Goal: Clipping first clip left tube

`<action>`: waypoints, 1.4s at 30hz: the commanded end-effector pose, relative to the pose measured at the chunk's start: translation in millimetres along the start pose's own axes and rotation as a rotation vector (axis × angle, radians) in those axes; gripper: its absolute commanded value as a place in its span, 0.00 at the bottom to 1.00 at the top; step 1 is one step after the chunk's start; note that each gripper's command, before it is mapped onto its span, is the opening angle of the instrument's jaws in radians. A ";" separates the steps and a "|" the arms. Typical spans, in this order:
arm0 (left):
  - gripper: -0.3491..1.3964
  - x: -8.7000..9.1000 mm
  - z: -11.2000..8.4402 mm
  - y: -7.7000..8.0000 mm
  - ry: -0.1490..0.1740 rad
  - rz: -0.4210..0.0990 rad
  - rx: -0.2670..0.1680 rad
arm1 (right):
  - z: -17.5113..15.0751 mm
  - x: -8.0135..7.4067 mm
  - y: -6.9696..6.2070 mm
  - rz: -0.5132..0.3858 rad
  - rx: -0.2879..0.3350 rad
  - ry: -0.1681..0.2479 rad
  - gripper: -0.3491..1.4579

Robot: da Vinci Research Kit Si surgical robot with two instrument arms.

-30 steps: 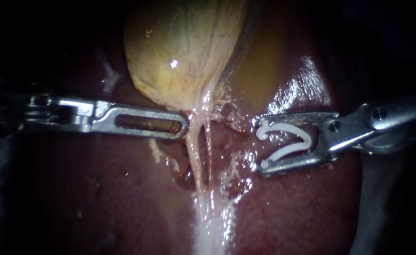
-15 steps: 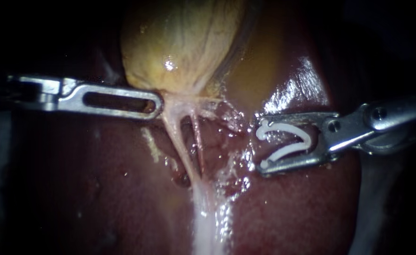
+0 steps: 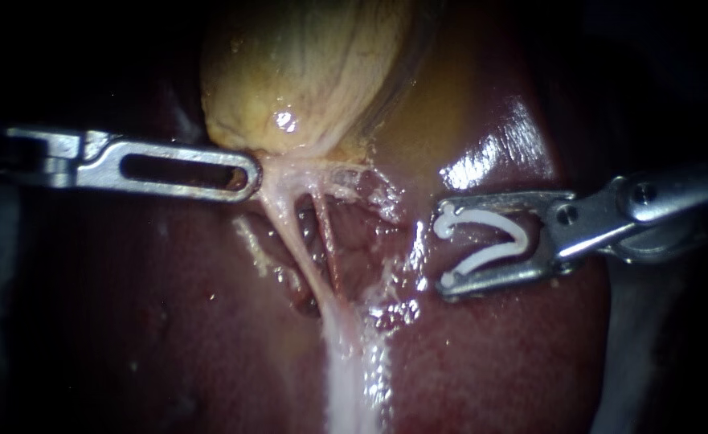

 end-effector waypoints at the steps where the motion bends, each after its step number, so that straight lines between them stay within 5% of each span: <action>1: 0.00 0.0 0.1 -0.1 0.001 0.000 0.001 | 0.2 0.0 0.0 0.001 -0.002 0.000 0.47; 42: 0.00 -0.6 0.7 0.7 0.005 -0.002 0.004 | 15.3 -1.9 -0.1 0.017 0.060 0.018 0.47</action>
